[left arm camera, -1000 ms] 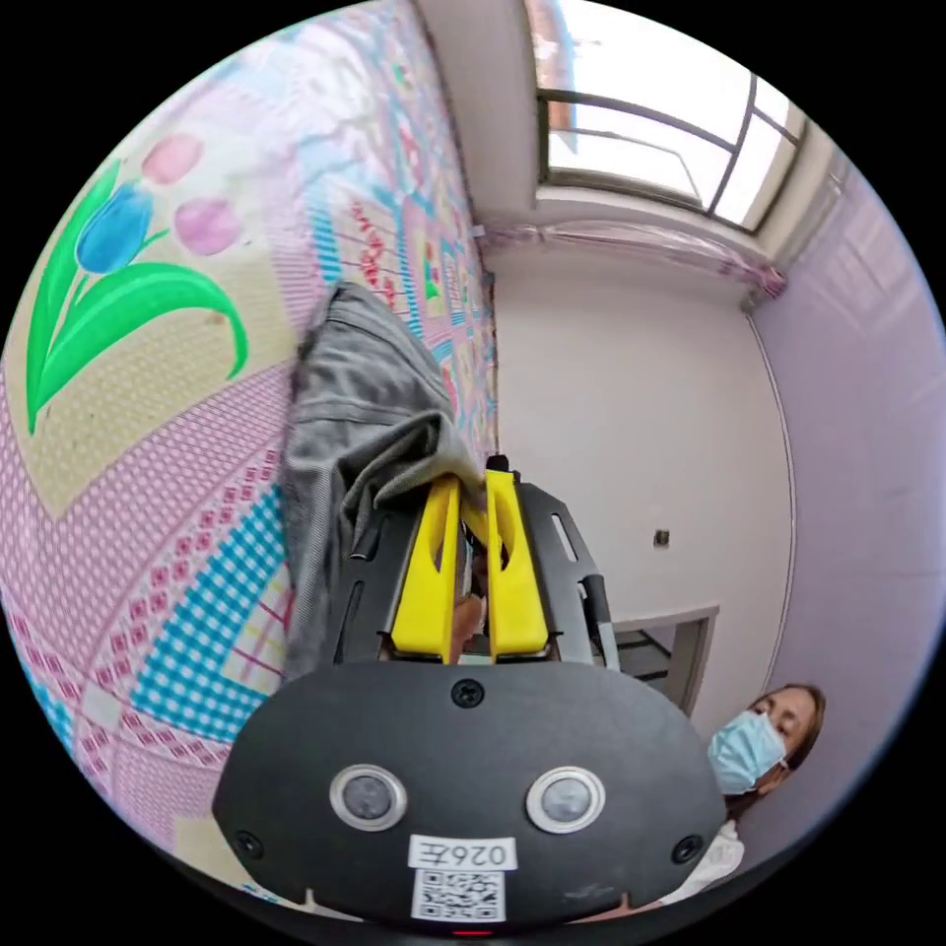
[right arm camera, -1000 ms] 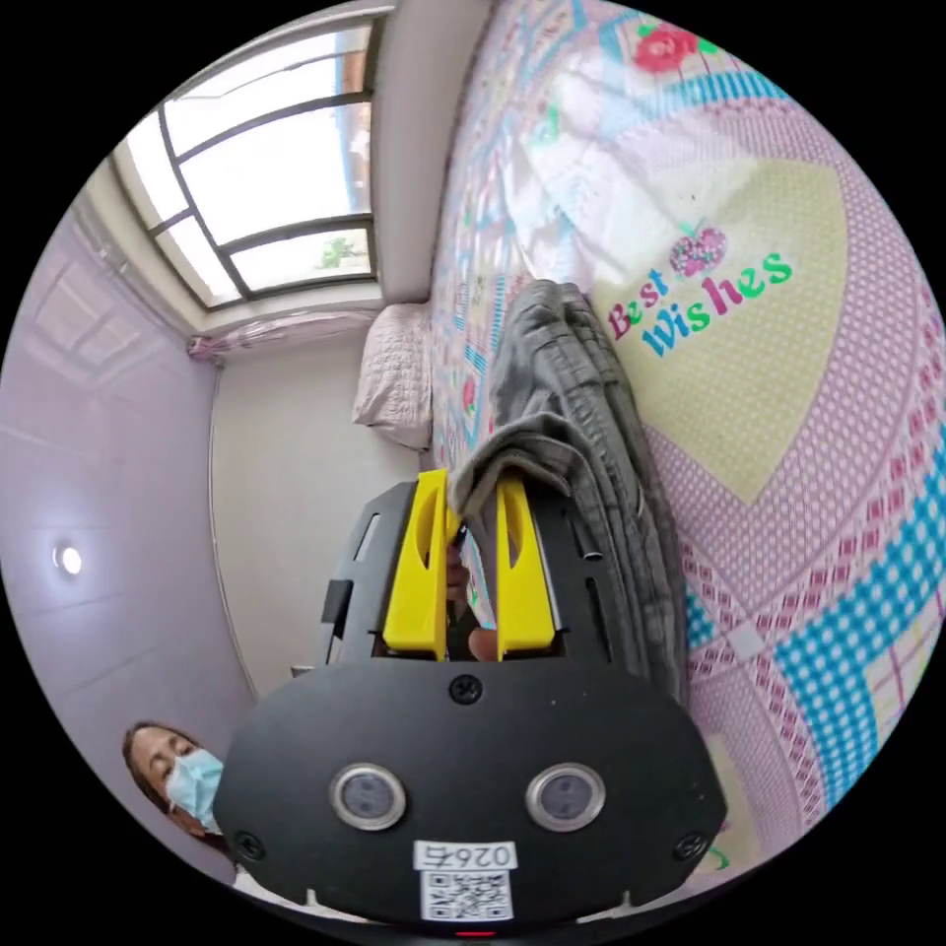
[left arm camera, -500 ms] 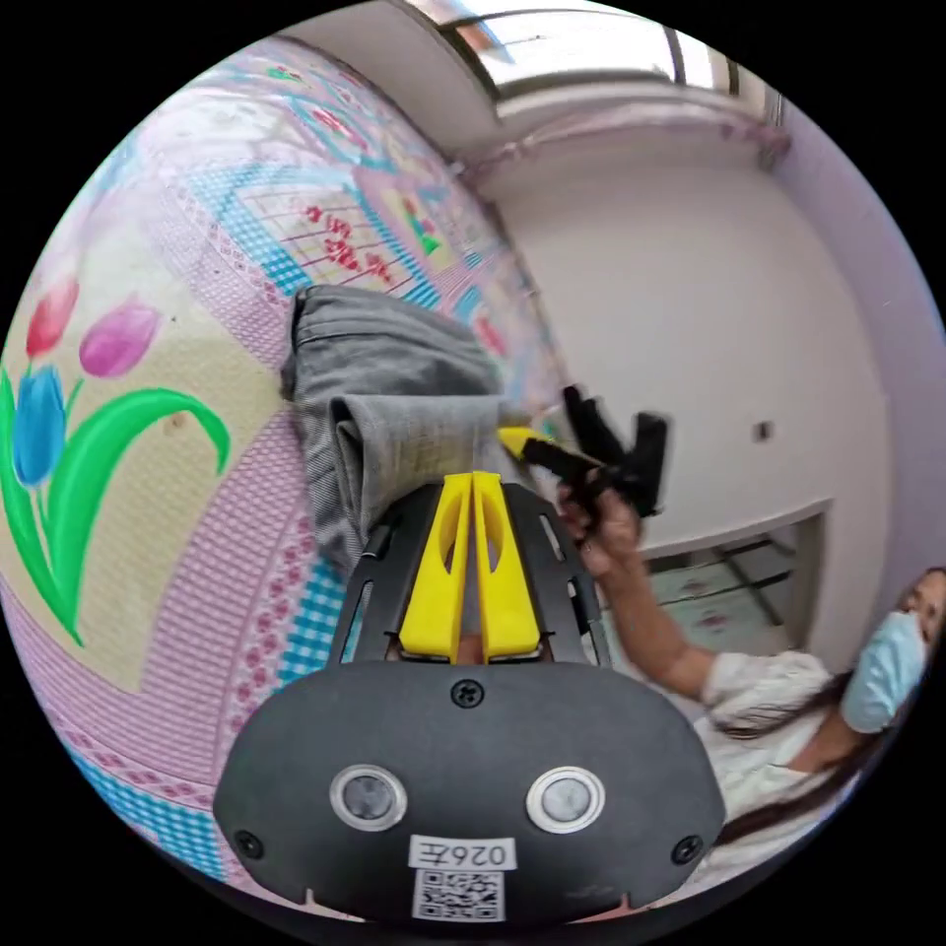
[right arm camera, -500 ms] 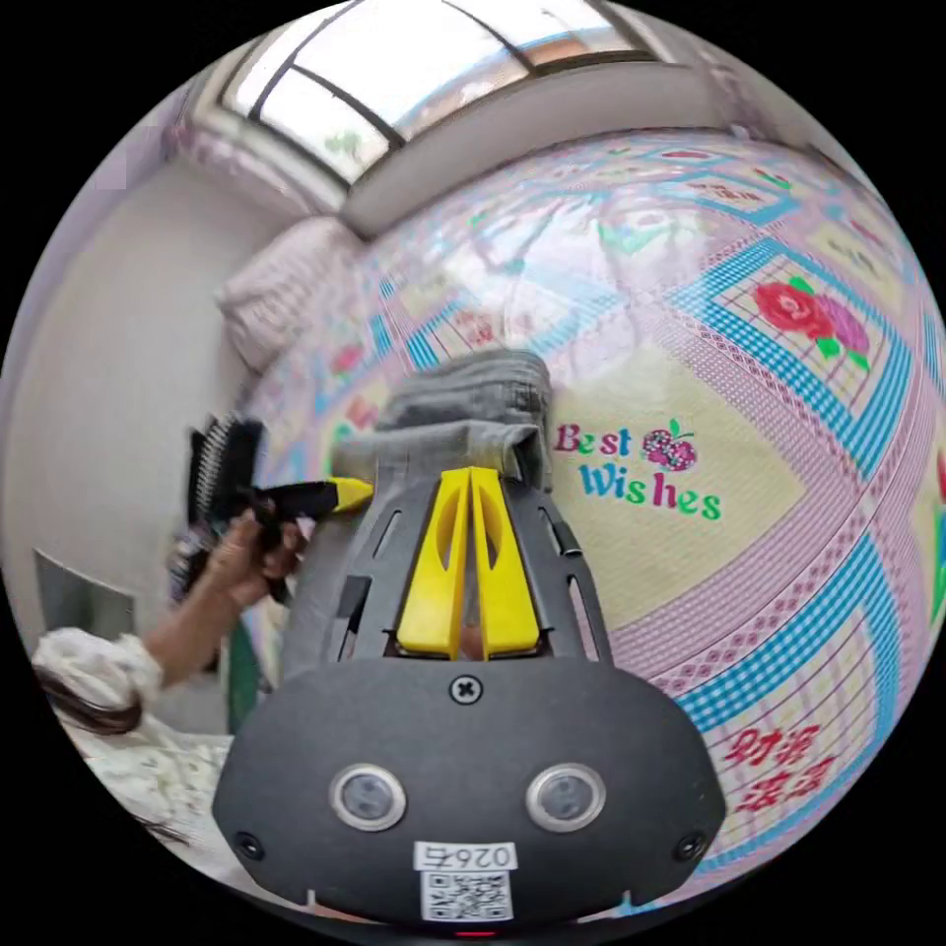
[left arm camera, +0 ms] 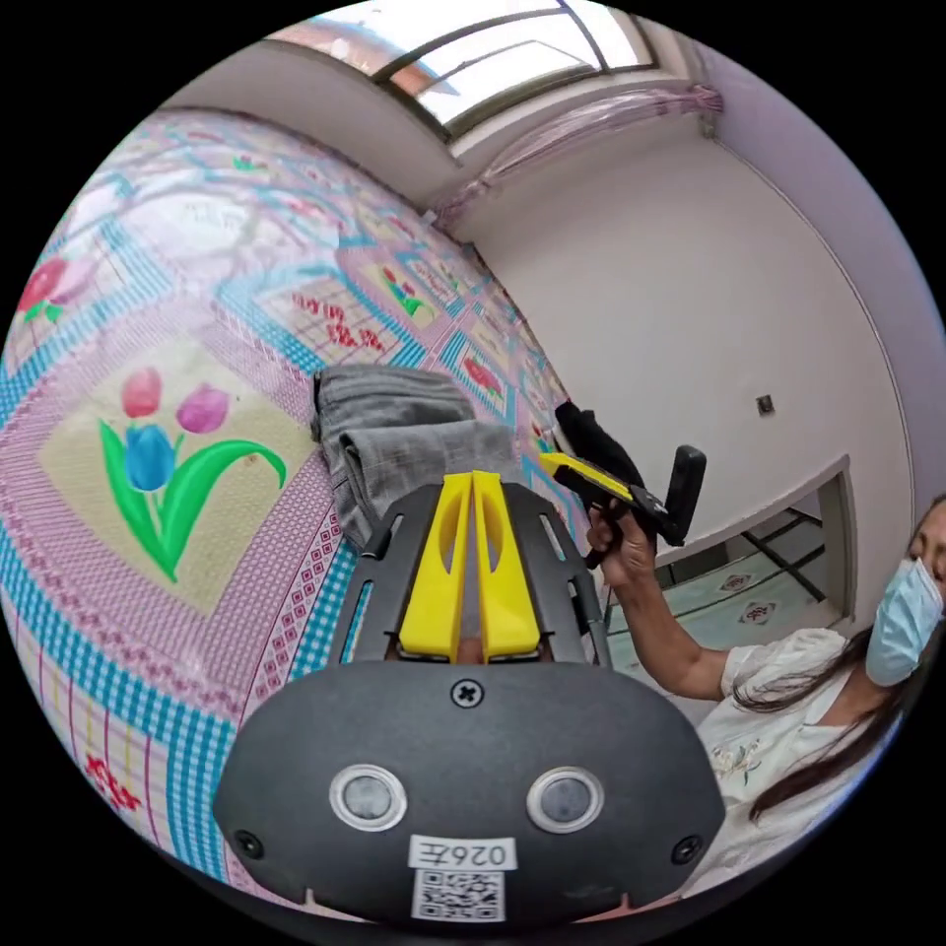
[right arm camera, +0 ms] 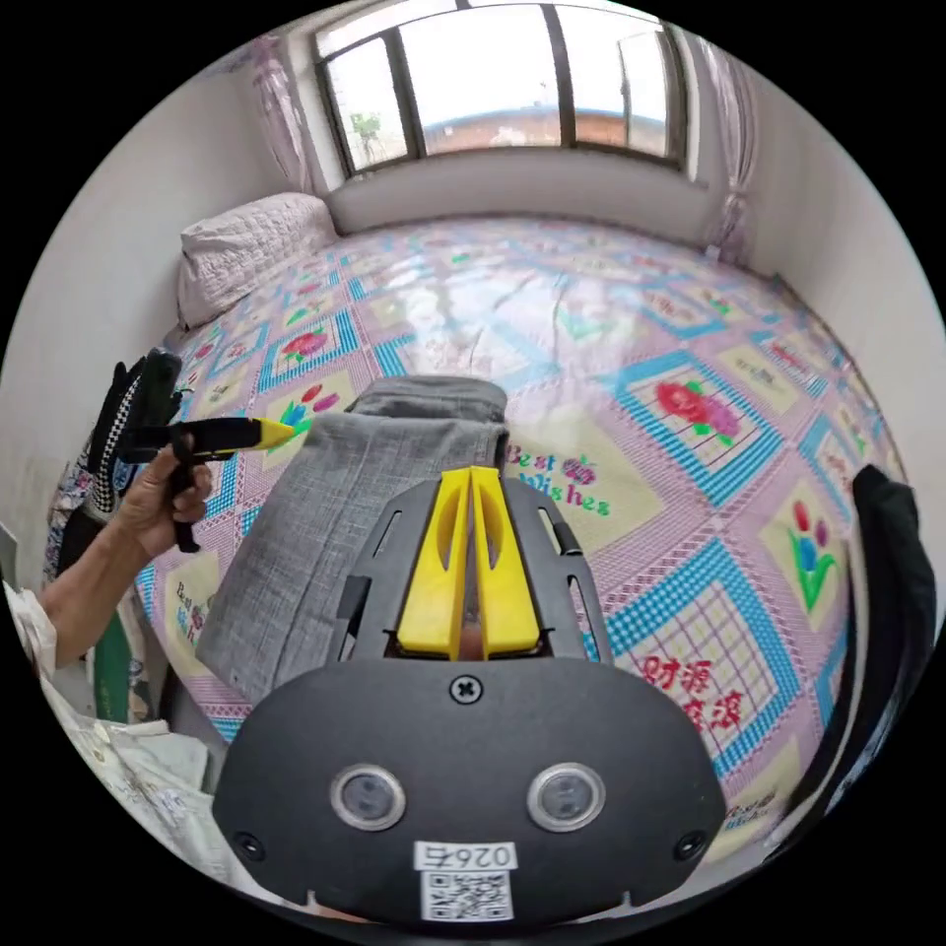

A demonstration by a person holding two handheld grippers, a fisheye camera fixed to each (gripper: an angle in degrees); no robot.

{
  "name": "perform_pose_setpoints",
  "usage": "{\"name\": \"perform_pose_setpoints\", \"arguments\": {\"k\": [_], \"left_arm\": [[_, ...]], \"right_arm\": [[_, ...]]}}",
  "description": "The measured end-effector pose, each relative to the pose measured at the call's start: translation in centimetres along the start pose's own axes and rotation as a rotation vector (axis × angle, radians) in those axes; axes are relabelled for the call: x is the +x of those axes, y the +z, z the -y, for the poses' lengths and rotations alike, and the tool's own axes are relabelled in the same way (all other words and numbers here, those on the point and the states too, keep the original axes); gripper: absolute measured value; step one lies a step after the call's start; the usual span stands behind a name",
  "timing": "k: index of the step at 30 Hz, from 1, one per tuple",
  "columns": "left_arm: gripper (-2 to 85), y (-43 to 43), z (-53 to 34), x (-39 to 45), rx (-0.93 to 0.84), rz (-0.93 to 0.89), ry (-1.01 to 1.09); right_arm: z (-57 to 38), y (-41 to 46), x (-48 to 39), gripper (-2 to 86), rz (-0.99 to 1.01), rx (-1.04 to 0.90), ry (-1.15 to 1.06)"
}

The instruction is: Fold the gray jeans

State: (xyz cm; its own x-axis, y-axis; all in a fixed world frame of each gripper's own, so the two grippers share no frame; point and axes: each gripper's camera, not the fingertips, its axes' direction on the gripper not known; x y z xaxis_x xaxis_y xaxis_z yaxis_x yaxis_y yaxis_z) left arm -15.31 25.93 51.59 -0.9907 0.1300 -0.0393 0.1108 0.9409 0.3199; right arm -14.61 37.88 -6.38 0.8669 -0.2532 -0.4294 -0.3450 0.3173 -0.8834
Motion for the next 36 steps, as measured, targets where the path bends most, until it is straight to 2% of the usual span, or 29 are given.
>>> {"name": "perform_pose_setpoints", "arguments": {"k": [4,6,9,14,17,18,19,21,23,25,27,29,30,32,33,34,36], "left_arm": [[-1.0,-7.9,-7.2,7.2,0.268,0.091,0.110],[-1.0,-9.5,-11.1,10.4,0.344,0.199,0.170],[-1.0,-7.7,-16.8,12.7,0.355,0.366,0.173],[-1.0,1.7,-21.8,8.5,0.200,0.311,-0.012],[-1.0,7.6,-24.0,5.0,0.053,0.395,-0.122],[-1.0,9.7,-24.9,3.7,-0.049,0.474,-0.159],[-1.0,9.6,-26.0,3.5,0.006,0.473,-0.133],[-1.0,9.0,-26.9,2.8,-0.025,0.456,-0.234],[-1.0,8.4,-27.5,3.7,-0.034,0.518,-0.247],[-1.0,7.8,-27.6,6.3,0.095,0.445,-0.135],[-1.0,8.9,-26.8,7.6,0.127,0.365,-0.039],[-1.0,12.0,-25.9,7.2,-0.015,0.429,0.001],[-1.0,14.4,-26.0,5.6,-0.164,0.533,-0.029],[-1.0,14.3,-27.7,3.6,-0.129,0.468,-0.085],[-1.0,13.1,-29.0,2.4,-0.097,0.399,-0.184],[-1.0,12.2,-30.5,1.8,-0.070,0.401,-0.230],[-1.0,11.4,-32.3,1.9,-0.056,0.432,-0.240]], "right_arm": [[-7.4,-12.8,-4.2,-0.9,-0.090,0.337,-0.065],[-11.5,-17.9,-5.0,-0.9,-0.111,0.454,-0.073],[-18.0,-24.1,-5.4,-0.9,-0.067,0.585,-0.072],[-23.7,-23.0,-6.9,-0.9,0.218,0.392,-0.040],[-24.8,-20.7,-9.5,-0.9,0.300,0.311,-0.048],[-24.8,-20.3,-10.1,-0.9,0.307,0.299,-0.055],[-24.5,-19.4,-11.3,-0.9,0.312,0.265,-0.072],[-23.6,-18.2,-13.0,-0.9,0.311,0.212,-0.112],[-21.8,-16.9,-14.9,-0.9,0.293,0.157,-0.159],[-20.3,-16.3,-15.9,-0.9,0.285,0.153,-0.181],[-18.5,-15.6,-16.3,-0.9,0.272,0.162,-0.173],[-16.3,-14.0,-16.3,-0.9,0.260,0.155,-0.161],[-15.8,-13.1,-16.3,-0.9,0.249,0.128,-0.167],[-15.6,-8.5,-15.6,-0.9,0.153,-0.083,-0.178],[-16.1,-8.4,-15.1,-0.9,0.169,-0.093,-0.177],[-17.1,-9.8,-13.7,-0.9,0.228,-0.032,-0.124],[-18.1,-11.6,-11.6,-0.9,0.289,-0.034,-0.031]]}}
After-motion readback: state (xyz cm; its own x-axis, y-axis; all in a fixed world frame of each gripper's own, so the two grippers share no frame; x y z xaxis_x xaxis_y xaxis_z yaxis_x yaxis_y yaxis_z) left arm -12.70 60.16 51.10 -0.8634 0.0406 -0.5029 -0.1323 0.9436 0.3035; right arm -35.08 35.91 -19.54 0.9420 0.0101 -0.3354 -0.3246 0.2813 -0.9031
